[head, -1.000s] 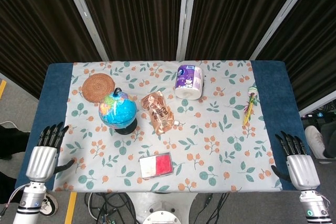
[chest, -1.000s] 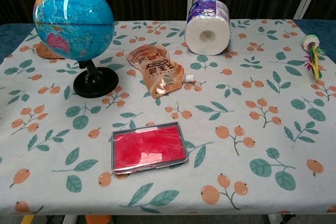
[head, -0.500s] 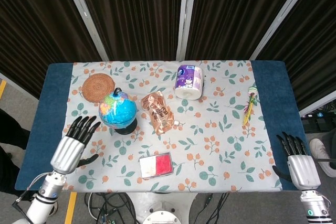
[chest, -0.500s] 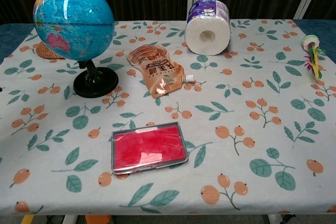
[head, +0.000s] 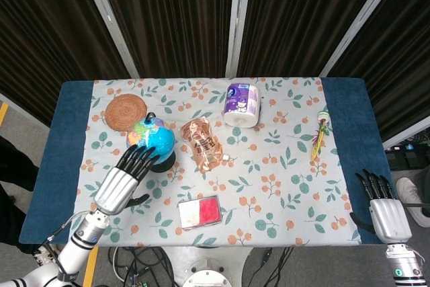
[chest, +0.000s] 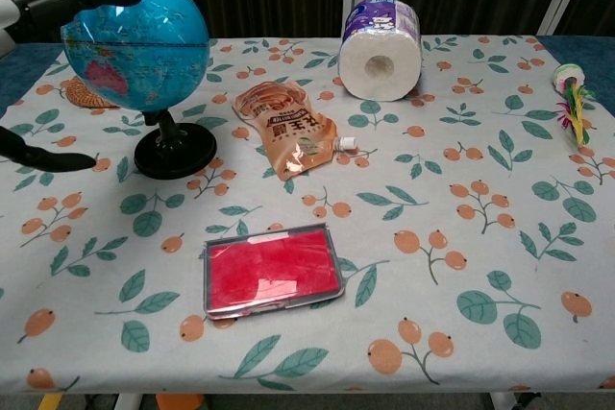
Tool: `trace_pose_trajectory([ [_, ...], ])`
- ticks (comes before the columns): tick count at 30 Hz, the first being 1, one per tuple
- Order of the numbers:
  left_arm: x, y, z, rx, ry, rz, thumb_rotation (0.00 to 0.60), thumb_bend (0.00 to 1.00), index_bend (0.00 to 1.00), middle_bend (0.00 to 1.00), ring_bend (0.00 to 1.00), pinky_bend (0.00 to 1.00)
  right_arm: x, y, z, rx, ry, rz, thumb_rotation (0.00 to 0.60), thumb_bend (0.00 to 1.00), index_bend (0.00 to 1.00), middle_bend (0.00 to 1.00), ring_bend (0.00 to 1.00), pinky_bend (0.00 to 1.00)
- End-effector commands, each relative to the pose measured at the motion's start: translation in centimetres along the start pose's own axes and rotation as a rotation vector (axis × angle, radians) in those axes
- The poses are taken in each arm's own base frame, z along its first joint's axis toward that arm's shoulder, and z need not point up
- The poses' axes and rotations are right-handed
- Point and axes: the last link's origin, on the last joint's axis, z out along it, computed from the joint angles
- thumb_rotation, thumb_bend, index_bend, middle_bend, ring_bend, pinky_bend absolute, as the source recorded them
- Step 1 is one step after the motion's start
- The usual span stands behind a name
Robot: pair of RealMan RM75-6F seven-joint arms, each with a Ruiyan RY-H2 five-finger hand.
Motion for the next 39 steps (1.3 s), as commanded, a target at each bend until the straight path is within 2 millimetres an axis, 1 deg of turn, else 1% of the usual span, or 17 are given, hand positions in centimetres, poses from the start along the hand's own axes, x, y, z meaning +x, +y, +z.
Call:
trace_pose_trajectory([
  [1,-0.3,-0.1,0.2,0.008,-0.008,0.005,0.6,0.0,0.03,0.0,0.0,0.0,0.0,0.0,0.0,-0.001,0.0,-0.001,0.6,0.14,0.0,0.0,0.0,0.0],
  [13,-0.5,-1.6,-0.7,0.075,-0.019,0.011,0.6,0.0,0.03,0.0,0.0,0.0,-0.1,0.1,0.0,-0.005,-0.001,-0.001,0.6,0.14,0.0,0.0,0.0,0.0],
  [26,-0.9,-5.2,-3.2,0.239,-0.049,0.003,0.6,0.0,0.03,0.0,0.0,0.0,-0.2,0.0,0.0,-0.004,-0.006,-0.003,0.6,0.14,0.0,0.0,0.0,0.0],
  [31,-0.6,-6.2,-3.7,0.282,-0.035,0.001,0.6,0.0,0.03,0.0,0.0,0.0,-0.2,0.0,0.0,-0.006,-0.003,-0.005,0.6,0.14,0.0,0.0,0.0,0.0],
  [35,0.0,-6.3,-3.5,0.29,-0.002,0.004,0.6,0.0,0.03,0.0,0.0,0.0,-0.1,0.0,0.0,-0.004,-0.003,-0.006,0.6,0.14,0.0,0.0,0.0,0.0],
  [37,0.4,-5.9,-3.2,0.27,0.015,0.001,0.6,0.0,0.03,0.0,0.0,0.0,-0.2,0.0,0.0,-0.005,-0.004,-0.006,0.6,0.14,0.0,0.0,0.0,0.0],
  [39,0.9,-5.0,-2.8,0.212,0.045,-0.004,0.6,0.0,0.03,0.0,0.0,0.0,-0.2,0.0,0.0,-0.005,-0.004,-0.005,0.6,0.14,0.0,0.0,0.0,0.0],
])
